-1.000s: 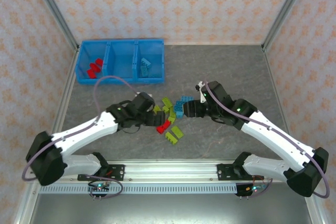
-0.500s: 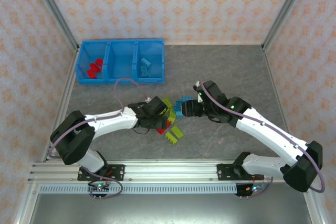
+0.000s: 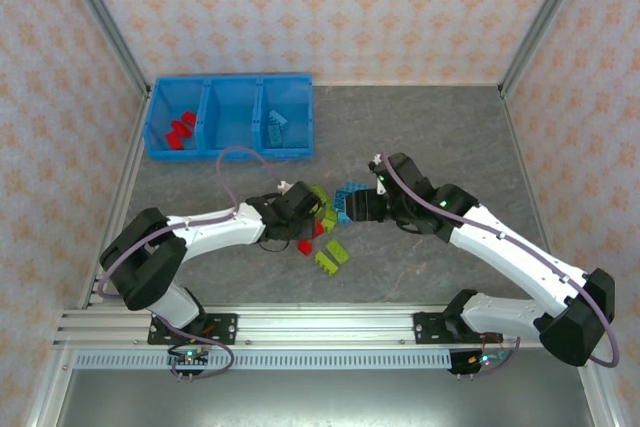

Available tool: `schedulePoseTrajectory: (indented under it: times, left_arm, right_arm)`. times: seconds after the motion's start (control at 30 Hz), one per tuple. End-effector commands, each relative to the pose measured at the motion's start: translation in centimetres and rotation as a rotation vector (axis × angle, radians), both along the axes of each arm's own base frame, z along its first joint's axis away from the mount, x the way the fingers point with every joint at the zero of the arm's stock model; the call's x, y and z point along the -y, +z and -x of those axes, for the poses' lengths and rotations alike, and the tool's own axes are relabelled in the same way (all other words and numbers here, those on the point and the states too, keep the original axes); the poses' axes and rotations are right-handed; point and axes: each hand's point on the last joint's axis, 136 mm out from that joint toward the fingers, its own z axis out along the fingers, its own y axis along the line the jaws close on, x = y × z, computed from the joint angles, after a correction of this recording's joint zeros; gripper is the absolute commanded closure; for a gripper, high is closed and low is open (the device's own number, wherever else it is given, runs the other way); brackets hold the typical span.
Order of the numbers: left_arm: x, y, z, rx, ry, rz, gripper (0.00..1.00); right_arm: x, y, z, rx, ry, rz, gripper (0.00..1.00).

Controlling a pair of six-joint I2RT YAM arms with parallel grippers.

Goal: Sort the legos into containers by color

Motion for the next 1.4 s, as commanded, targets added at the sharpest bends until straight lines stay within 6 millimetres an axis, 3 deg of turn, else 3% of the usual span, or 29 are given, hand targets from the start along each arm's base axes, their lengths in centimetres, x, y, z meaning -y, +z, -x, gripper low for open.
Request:
schedulePoseTrajectory:
  times: [0.0, 0.3, 0.57, 0.73, 0.87, 1.03, 1.17, 1.37]
  left_arm:
    - [-3.3, -2.6, 1.4, -0.051, 0.042, -0.127, 0.67]
    - [-5.1, -0.6, 2.0, 0.034, 0.074, -0.090, 0.72]
    - [-5.4, -2.6, 2.1, -0.019, 0.101, -0.038, 0.68]
    - [-5.4, -2.9, 2.1, -0.025, 0.099, -0.049, 0.77]
    - [-5.9, -1.8, 1.7, 0.003, 0.114, -0.036, 0.86]
    - [-7.8, 2.6, -0.3, 0.092, 0.171, 0.034, 0.87]
    - [-10.6, 7.7, -2.7, 0.188, 0.235, 0.086, 0.87]
    - [-18.6, 15.4, -7.9, 0.344, 0.441, 0.079, 0.87]
  right_arm:
    - [0.0, 1.5, -0.5, 0.025, -0.024, -0.019, 0.28]
    - [-0.6, 1.4, -0.9, 0.005, -0.018, -0.016, 0.28]
    - [-1.2, 1.8, -0.8, -0.009, -0.005, -0.039, 0.27]
    - [-2.4, 0.4, 0.0, -0.084, 0.047, -0.054, 0.27]
    - [-3.3, 0.0, 0.7, -0.126, 0.080, -0.086, 0.27]
    - [-3.0, 0.8, 0.2, -0.085, 0.061, -0.090, 0.27]
    - [-2.9, 1.1, 0.1, -0.071, 0.058, -0.088, 0.27]
    - [-2.7, 1.0, -0.2, -0.056, 0.045, -0.085, 0.27]
